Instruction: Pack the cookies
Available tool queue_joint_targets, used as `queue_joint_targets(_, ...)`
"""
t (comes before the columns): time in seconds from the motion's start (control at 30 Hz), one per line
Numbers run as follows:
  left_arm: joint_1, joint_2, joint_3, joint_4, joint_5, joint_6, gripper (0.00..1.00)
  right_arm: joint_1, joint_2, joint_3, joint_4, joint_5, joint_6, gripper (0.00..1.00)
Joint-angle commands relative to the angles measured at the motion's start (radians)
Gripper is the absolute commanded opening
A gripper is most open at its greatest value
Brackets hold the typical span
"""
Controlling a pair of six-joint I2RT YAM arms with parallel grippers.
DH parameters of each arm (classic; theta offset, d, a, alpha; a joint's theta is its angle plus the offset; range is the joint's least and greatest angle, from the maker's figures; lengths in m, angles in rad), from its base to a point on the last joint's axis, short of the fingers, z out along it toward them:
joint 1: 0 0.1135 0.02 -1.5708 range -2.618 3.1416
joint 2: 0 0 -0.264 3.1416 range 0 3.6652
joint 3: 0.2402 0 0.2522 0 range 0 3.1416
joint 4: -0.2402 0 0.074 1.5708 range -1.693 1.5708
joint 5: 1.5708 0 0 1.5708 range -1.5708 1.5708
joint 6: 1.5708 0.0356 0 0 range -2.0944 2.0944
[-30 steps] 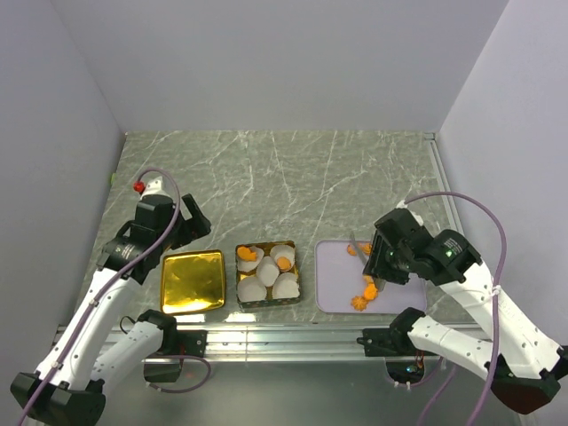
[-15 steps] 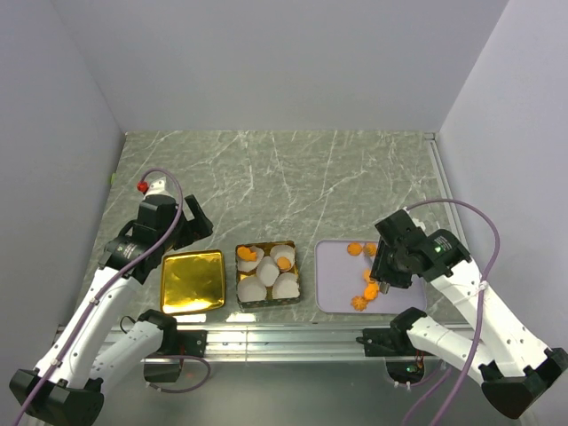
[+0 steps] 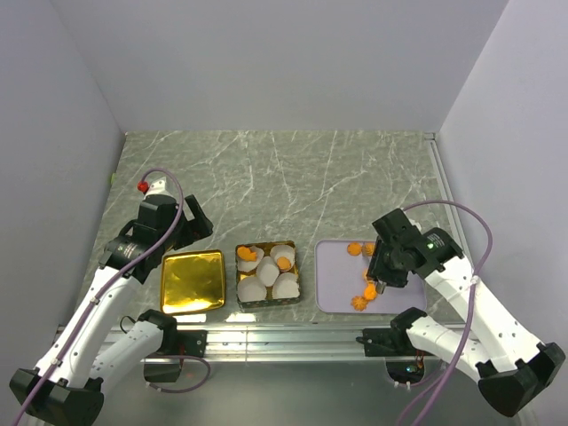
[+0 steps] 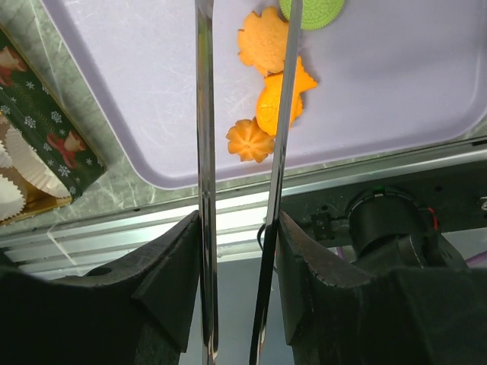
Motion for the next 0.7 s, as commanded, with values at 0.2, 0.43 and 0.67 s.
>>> queue_joint_targets(0.2,-0.005,-0.012,0.009,0.009,-0.005,-0.011,0.95,-0.038,0.044,0.005,0.060,-0.008,-0.035,0.48)
queue_joint_targets(0.43,-0.002,-0.034,0.006,0.013,-0.006,-0.013,0.95,-0.062,0.073,0.019,0.066,-0.020,-0.071,0.45)
queue_joint_targets(0.67,0.023,-0.040,0.003,0.020,0.009,-0.005,0.95,-0.070,0.084,0.026,0.080,-0.060,-0.074,0.36)
